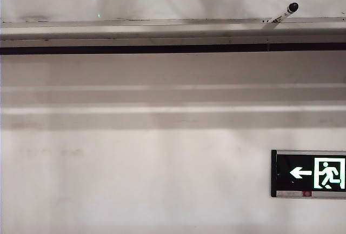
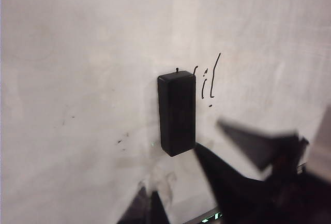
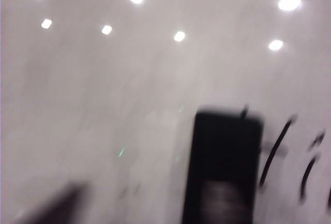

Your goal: Wipe the whiteboard clean using the black magnetic whiteboard eraser attached to the whiteboard.

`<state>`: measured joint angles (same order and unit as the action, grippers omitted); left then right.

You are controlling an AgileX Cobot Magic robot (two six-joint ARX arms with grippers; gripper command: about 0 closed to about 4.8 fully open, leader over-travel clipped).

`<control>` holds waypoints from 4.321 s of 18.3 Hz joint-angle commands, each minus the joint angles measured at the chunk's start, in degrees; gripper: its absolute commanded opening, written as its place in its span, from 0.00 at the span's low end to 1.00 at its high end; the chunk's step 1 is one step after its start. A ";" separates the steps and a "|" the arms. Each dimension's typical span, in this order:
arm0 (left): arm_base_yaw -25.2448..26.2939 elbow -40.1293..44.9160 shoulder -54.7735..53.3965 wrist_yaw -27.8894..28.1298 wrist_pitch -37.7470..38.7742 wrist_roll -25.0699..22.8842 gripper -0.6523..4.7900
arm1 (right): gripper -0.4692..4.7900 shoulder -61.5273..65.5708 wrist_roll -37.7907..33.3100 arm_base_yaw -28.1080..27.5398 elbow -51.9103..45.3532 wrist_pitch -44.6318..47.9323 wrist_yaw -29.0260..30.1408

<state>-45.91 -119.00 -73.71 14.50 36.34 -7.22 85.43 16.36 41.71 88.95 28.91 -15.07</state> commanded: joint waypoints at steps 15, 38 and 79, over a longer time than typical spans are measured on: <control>-0.02 -0.15 0.20 -2.12 -0.07 0.20 0.11 | 0.93 11.78 0.59 -6.86 10.56 -0.22 -4.22; -0.02 -0.15 0.20 -2.12 -0.07 0.17 0.11 | 0.19 14.49 -0.50 -16.46 40.11 -40.09 -12.33; -0.02 -0.15 0.17 -2.97 -1.40 0.22 0.11 | 0.73 15.32 0.63 -15.37 43.54 -49.18 -5.35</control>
<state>-45.91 -119.00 -73.71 11.75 35.81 -7.18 101.16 17.19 26.65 132.29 -22.39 -20.40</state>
